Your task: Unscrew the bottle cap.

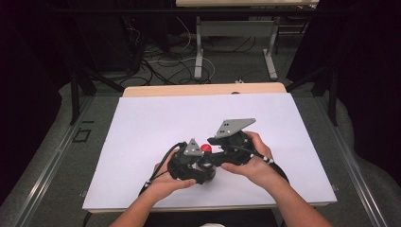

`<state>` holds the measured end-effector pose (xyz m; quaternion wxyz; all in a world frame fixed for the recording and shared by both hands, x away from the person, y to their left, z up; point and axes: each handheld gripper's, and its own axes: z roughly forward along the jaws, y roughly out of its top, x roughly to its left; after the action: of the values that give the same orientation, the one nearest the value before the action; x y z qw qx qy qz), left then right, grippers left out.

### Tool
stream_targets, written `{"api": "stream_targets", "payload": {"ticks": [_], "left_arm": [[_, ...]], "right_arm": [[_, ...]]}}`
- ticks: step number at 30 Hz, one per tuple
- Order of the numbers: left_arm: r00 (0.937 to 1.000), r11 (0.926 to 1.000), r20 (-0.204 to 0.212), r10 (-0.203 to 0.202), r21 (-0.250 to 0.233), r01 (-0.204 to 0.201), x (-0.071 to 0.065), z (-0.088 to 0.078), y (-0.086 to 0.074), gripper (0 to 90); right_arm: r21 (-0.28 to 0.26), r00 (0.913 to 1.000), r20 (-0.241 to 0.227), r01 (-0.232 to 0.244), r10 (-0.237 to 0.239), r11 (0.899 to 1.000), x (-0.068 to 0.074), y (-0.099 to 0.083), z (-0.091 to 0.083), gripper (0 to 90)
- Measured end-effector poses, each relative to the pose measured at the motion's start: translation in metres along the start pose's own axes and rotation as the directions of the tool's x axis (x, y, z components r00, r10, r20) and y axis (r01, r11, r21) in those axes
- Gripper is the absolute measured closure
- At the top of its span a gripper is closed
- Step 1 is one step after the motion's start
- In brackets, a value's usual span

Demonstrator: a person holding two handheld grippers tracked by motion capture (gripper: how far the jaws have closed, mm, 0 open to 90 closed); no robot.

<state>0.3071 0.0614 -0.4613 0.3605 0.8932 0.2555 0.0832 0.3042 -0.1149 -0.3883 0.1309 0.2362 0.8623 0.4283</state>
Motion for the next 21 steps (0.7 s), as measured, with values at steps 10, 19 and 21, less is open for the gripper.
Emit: {"api": "stream_targets", "payload": {"ticks": [10, 19, 21], "left_arm": [[0.998, 0.9981, 0.029, 0.056, 0.023, -0.057, 0.001, -0.003, -0.001, 31.0], [0.9977, 0.9991, 0.054, 0.041, 0.012, -0.041, -0.001, -0.004, 0.0, 30.9], [0.9996, 0.9998, 0.022, 0.021, 0.003, -0.021, 0.0, -0.002, 0.0, 30.9]], "right_arm": [[0.027, 0.9897, -0.135, 0.052, -0.048, 0.998, -0.013, 0.001, 0.003, 61.0], [0.039, 0.932, -0.33, 0.172, -0.149, 0.984, -0.036, 0.008, 0.003, 59.8], [0.083, 0.96, -0.263, 0.122, -0.096, 0.989, -0.028, 0.009, 0.001, 54.9]]}}
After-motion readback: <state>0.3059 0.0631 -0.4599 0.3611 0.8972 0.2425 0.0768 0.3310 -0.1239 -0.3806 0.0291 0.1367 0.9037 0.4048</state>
